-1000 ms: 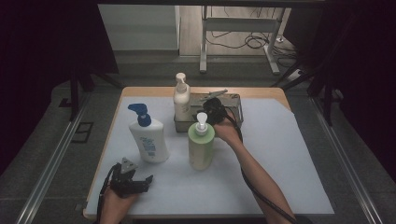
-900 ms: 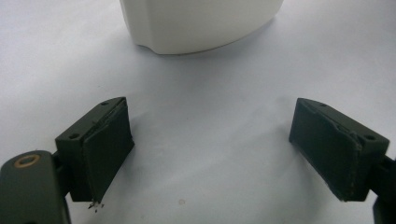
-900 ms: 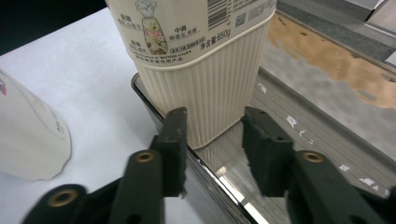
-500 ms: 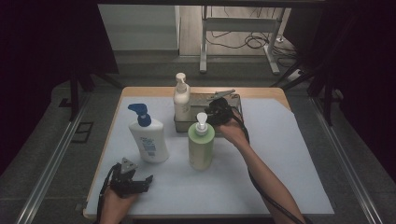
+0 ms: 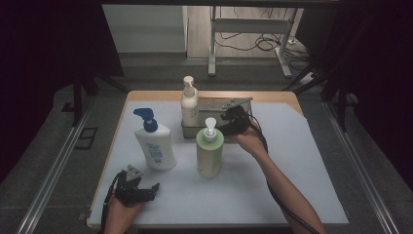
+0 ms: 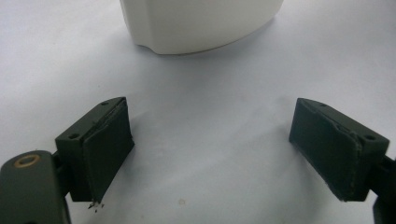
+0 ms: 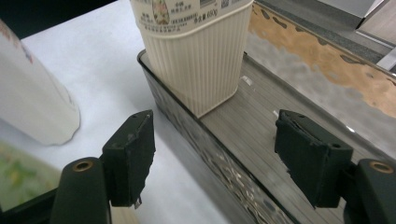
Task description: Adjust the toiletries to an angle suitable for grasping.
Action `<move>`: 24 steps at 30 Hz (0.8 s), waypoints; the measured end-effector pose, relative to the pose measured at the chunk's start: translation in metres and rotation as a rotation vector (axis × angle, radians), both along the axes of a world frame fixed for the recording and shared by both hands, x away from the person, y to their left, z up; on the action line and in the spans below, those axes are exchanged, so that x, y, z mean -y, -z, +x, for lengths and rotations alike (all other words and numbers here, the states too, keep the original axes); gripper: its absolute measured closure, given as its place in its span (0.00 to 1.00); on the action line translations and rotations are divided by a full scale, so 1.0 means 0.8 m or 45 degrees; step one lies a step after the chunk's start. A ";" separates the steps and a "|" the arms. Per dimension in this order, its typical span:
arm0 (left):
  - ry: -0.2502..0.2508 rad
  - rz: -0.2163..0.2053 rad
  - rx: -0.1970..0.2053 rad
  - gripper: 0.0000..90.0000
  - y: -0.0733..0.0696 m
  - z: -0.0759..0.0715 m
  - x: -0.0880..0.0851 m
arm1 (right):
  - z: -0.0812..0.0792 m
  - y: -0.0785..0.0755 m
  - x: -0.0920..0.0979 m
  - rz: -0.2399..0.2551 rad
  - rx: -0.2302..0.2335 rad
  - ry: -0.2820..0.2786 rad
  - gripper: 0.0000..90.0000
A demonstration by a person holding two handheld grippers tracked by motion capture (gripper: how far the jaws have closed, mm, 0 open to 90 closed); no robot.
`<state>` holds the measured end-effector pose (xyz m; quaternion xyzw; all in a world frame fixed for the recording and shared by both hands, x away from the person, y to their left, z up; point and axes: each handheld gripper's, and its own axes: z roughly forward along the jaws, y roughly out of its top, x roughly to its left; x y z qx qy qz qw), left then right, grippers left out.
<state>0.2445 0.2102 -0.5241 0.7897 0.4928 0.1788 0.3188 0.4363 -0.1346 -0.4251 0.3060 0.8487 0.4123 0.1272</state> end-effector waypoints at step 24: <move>-0.001 0.001 0.001 0.14 0.000 0.000 0.000 | -0.041 -0.001 0.053 0.015 -0.006 -0.019 0.23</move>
